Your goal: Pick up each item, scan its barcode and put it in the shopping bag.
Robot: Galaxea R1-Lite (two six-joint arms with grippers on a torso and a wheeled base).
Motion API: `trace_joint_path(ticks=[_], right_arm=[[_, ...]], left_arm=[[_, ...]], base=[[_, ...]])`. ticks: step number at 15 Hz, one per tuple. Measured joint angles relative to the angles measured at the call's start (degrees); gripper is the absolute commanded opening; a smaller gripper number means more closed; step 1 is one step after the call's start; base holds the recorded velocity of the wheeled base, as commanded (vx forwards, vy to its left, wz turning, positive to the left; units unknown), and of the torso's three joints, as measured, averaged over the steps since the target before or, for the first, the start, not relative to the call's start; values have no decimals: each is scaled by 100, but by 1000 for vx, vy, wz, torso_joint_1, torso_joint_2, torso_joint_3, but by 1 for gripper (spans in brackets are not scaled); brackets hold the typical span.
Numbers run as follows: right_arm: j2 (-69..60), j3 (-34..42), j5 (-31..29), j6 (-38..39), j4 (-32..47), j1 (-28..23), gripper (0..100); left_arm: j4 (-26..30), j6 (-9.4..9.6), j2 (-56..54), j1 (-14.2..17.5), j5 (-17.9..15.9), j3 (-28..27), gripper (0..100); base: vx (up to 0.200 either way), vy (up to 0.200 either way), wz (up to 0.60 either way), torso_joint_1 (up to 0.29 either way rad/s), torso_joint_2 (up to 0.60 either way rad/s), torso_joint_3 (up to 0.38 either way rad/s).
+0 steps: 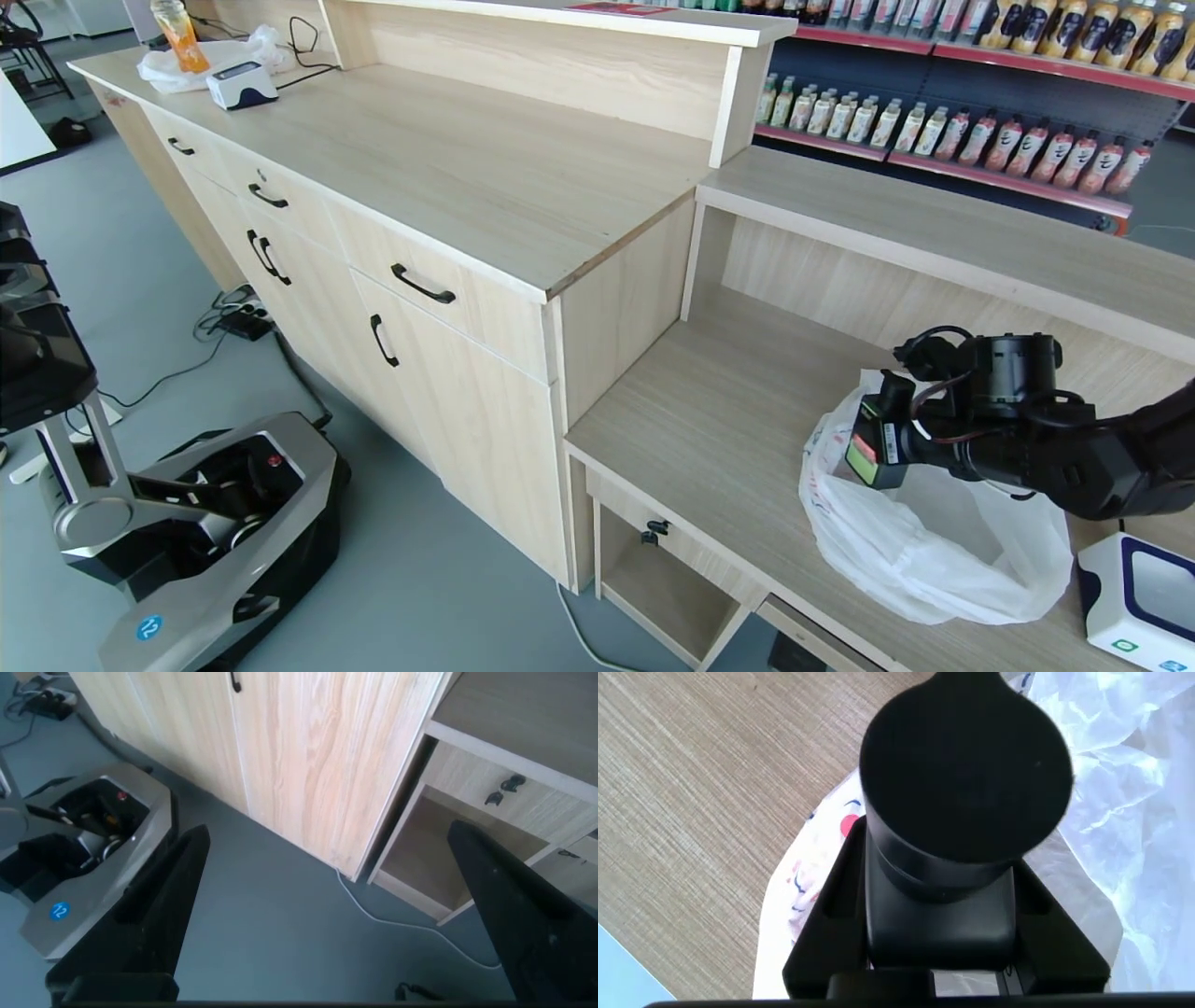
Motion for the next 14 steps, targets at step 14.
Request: trace_joint_path(ticks=[14], right_arm=[[315, 26, 240, -52, -1, 74, 0]], left_arm=[[0, 0, 0, 0, 0, 0, 100]], base=[[0, 0, 0, 0, 0, 0]])
